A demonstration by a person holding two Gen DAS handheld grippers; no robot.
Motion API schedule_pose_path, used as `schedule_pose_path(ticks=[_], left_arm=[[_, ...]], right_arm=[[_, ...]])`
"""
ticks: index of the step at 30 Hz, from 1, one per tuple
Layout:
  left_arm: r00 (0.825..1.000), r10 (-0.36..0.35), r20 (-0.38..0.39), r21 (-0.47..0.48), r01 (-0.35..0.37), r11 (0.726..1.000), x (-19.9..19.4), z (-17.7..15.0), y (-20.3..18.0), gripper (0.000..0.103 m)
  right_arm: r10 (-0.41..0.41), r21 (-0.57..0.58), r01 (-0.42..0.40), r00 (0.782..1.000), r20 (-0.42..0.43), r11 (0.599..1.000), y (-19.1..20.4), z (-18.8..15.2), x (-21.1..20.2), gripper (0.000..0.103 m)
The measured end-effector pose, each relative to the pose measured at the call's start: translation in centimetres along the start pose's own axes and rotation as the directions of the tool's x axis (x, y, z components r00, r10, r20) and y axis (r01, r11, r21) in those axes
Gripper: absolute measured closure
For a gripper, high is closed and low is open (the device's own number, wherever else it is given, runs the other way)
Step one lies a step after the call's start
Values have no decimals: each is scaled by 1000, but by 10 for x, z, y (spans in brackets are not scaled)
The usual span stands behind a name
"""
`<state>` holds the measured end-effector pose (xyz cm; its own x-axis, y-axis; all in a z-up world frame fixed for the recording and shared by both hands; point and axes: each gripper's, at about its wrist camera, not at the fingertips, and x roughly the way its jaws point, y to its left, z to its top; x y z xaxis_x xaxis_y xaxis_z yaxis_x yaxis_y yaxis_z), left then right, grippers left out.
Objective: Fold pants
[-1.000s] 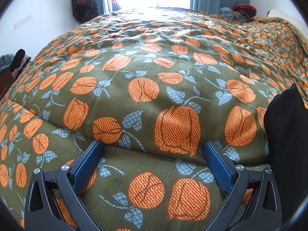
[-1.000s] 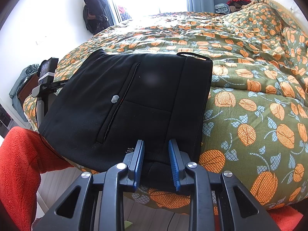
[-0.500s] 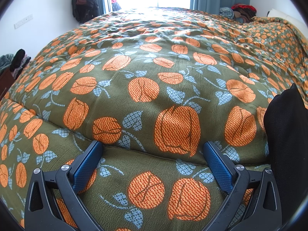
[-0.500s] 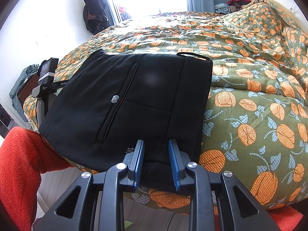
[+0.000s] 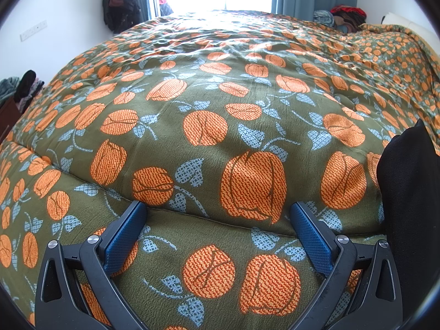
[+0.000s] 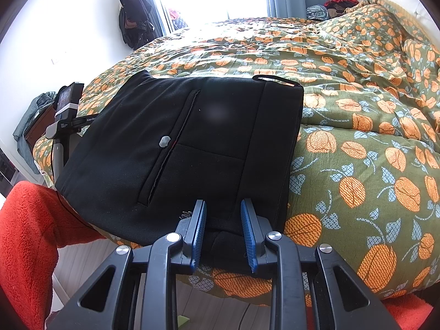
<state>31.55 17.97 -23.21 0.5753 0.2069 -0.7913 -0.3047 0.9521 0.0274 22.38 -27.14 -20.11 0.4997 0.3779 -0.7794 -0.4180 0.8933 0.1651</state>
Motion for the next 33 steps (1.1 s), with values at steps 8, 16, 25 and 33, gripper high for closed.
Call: schedule_pose_path(ticks=[8,16,25,33], left_arm=[[1000,0,0,0,0,1000,0,0,0,0],[1000,0,0,0,0,1000,0,0,0,0],[1000,0,0,0,0,1000,0,0,0,0],[1000,0,0,0,0,1000,0,0,0,0]], right_arm=[[9,4,-9,1000,0,1000,-3,0,-1,76],[9,4,-9,1000,0,1000,-3,0,-1,76],[9,5,-9,1000,0,1000,-2,0,-1,76],[10,5,-10,1000,0,1000,-3,0,-1,76]])
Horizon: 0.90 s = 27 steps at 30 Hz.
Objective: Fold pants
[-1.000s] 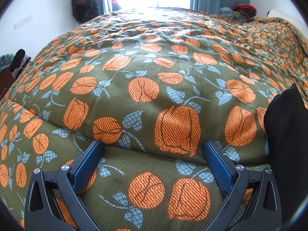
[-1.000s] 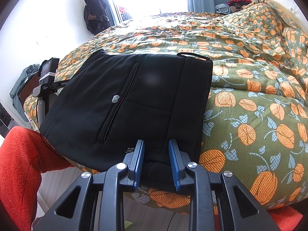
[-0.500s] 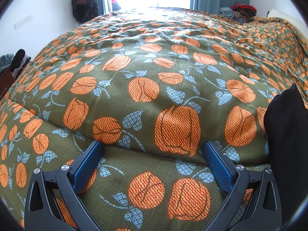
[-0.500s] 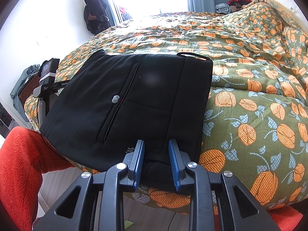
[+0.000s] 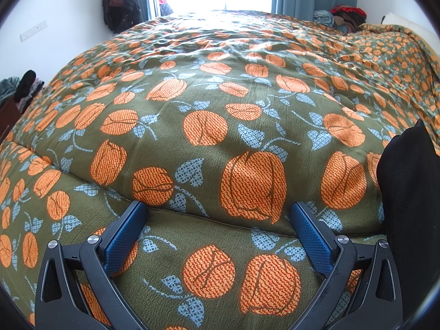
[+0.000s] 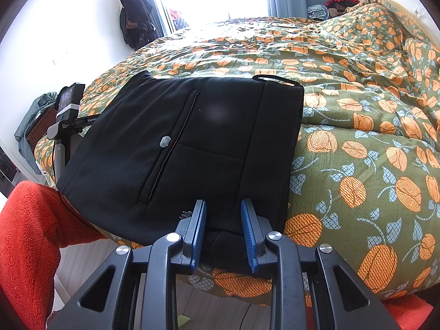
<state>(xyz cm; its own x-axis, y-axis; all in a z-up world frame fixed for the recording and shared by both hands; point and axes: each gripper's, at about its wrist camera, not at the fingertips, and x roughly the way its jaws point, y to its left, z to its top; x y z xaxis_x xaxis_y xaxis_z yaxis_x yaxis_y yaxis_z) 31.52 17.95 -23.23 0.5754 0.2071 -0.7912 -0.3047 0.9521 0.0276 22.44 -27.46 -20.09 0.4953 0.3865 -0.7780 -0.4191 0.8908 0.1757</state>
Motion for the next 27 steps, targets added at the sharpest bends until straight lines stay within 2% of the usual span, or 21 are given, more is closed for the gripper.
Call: schedule_pose_path(ticks=[16,24,25,27], left_arm=[[1000,0,0,0,0,1000,0,0,0,0],[1000,0,0,0,0,1000,0,0,0,0],[1000,0,0,0,0,1000,0,0,0,0],[1000,1,0,0,-1,1000,0,0,0,0]], right_arm=[[2,3,-2,1000,-1,1000,0,0,0,76],[41,26,-41,999,4,999,-4,1,-2,74],[61,32,-62,998,5,998,-6,2,-5,72],[133,61,-135,991,27,989,-10,6,-15,59]])
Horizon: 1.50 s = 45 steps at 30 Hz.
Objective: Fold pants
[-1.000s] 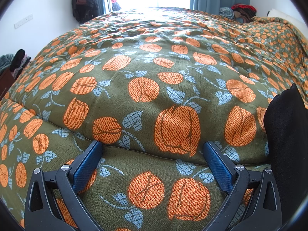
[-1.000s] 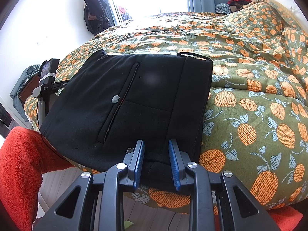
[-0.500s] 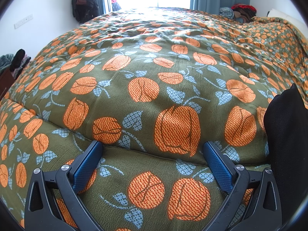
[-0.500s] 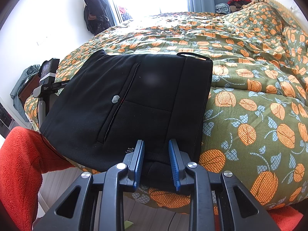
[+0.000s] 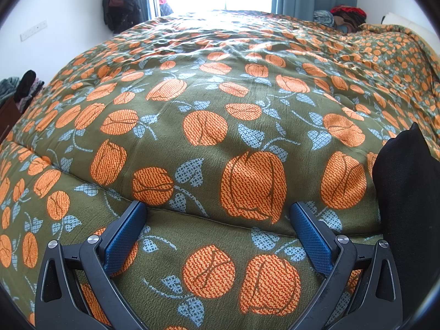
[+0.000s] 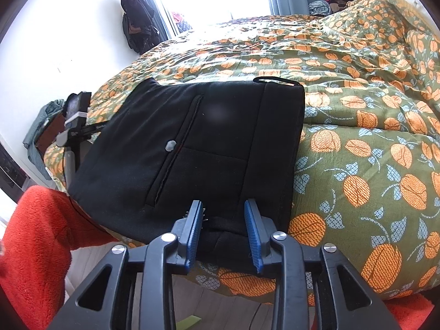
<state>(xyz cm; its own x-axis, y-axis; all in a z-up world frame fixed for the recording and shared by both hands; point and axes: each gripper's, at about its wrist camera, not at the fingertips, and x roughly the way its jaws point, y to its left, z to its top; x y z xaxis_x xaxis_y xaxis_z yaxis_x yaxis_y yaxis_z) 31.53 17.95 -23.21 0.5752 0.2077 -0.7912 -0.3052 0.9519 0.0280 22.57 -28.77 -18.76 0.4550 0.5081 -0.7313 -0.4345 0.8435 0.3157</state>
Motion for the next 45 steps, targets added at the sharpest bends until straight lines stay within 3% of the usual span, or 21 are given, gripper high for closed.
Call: schedule_pose_path(ticks=[2,5,11,17,24,27,29,31,33,35,36,37,39,41,42,43,44,45], left_arm=[[1000,0,0,0,0,1000,0,0,0,0],[1000,0,0,0,0,1000,0,0,0,0],[1000,1,0,0,-1,1000,0,0,0,0],[1000,9,0,3,-9,1000,1,0,-1,0],[999,23,-22,7,-23,1000,3,3,-3,0],[991,-10,-130,9,11,1000,2,12,1,1],[968,-100,-229,-30,95,995,-8,20,12,1],[924,-267,-275,-126,240,963,-29,20,26,2],[833,-473,-288,-200,431,880,-56,14,30,2],[739,-607,-291,-188,578,794,-79,3,16,2],[704,-641,-307,-161,625,764,-86,-4,3,2],[682,-652,-332,-135,650,748,-89,-10,-12,2],[657,-633,-410,-89,662,744,-82,-26,-41,2],[655,-593,-468,-76,638,766,-72,-42,-60,12],[654,-590,-474,-86,632,770,-71,-48,-65,22],[666,-587,-461,-92,622,778,-73,-50,-66,24],[682,-582,-443,-95,610,787,-76,-50,-66,29],[693,-575,-436,-102,596,796,-78,-49,-65,43]], right_arm=[[55,42,-59,995,86,997,-4,3,-20,53],[66,120,-93,975,210,988,-18,6,-45,46],[88,386,-182,965,247,904,-66,-2,-48,46],[184,436,-246,966,179,866,-73,-3,-30,45],[204,444,-194,979,25,875,-71,1,6,38],[199,429,-167,980,-29,888,-68,4,19,34],[202,427,-161,978,-52,890,-68,7,25,34],[224,428,-178,973,-58,886,-72,12,28,34],[253,425,-201,965,-69,883,-79,18,30,34],[292,420,-230,952,-89,878,-85,24,35,34],[312,418,-242,944,-108,876,-87,27,40,34],[332,418,-251,934,-131,873,-90,31,46,34],[362,418,-263,915,-177,870,-91,36,59,34],[369,411,-264,908,-198,872,-84,40,68,34],[357,392,-254,909,-215,884,-79,42,69,35],[332,356,-237,913,-236,904,-73,43,69,38],[311,316,-226,917,-249,921,-66,45,68,49],[292,286,-218,923,-249,933,-61,47,65,55]])
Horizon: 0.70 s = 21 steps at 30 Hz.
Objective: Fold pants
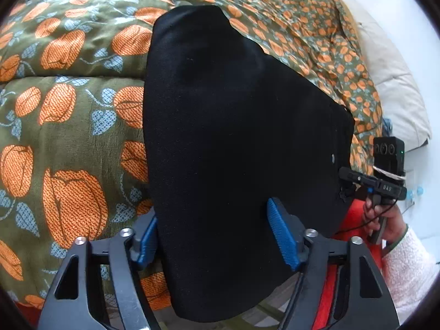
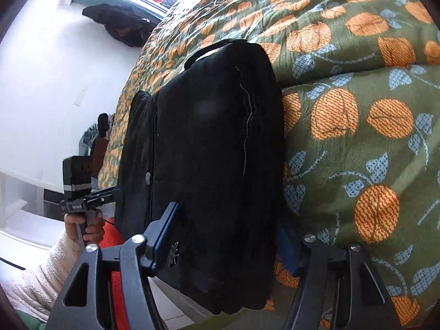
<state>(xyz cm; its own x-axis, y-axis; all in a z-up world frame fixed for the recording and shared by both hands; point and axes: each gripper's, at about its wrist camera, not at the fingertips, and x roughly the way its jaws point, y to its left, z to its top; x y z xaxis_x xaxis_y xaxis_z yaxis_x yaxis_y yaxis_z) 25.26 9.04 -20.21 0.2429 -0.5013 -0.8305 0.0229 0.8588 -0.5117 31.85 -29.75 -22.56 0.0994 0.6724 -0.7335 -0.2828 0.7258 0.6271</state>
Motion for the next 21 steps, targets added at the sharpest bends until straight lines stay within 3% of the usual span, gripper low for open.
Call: schedule_pose_path(ticks=[1,3,4,8,10,14,16,17,19,21], left_arm=[[1000,-3,7,-9,3,1000,-5,0,-1,60],[999,-28,29,5,28,1000,-17,5,-8,81],[998,-46,45,27,45,999,-26,9,-15,83],[983,-84,164,116,65,991,-64,41,-49,83],[969,-73,238,150,37,988,-81,65,-60,83],[931,9,365,160,-72,984,-97,115,-56,82],[918,93,385,117,-149,982,-86,135,-41,72],[913,159,377,88,-207,974,-75,143,-33,67],[903,266,338,54,-300,952,-53,143,-11,64],[884,344,315,43,-376,926,-41,125,2,64]], right_arm=[[-8,-18,9,1000,15,1000,6,-1,-4,58],[3,-52,-1,999,52,999,21,-2,-13,67],[19,-73,-14,997,72,997,29,0,-18,69],[101,-179,-74,984,146,981,66,19,-38,73],[116,-238,-73,978,172,969,85,37,-44,73],[115,-292,-37,961,253,956,106,96,-44,73],[101,-268,-24,955,279,963,98,126,-38,73],[74,-258,0,957,279,966,94,139,-32,72],[-55,-230,119,962,266,966,79,159,-13,66],[-222,-156,249,959,174,956,52,164,8,60]])
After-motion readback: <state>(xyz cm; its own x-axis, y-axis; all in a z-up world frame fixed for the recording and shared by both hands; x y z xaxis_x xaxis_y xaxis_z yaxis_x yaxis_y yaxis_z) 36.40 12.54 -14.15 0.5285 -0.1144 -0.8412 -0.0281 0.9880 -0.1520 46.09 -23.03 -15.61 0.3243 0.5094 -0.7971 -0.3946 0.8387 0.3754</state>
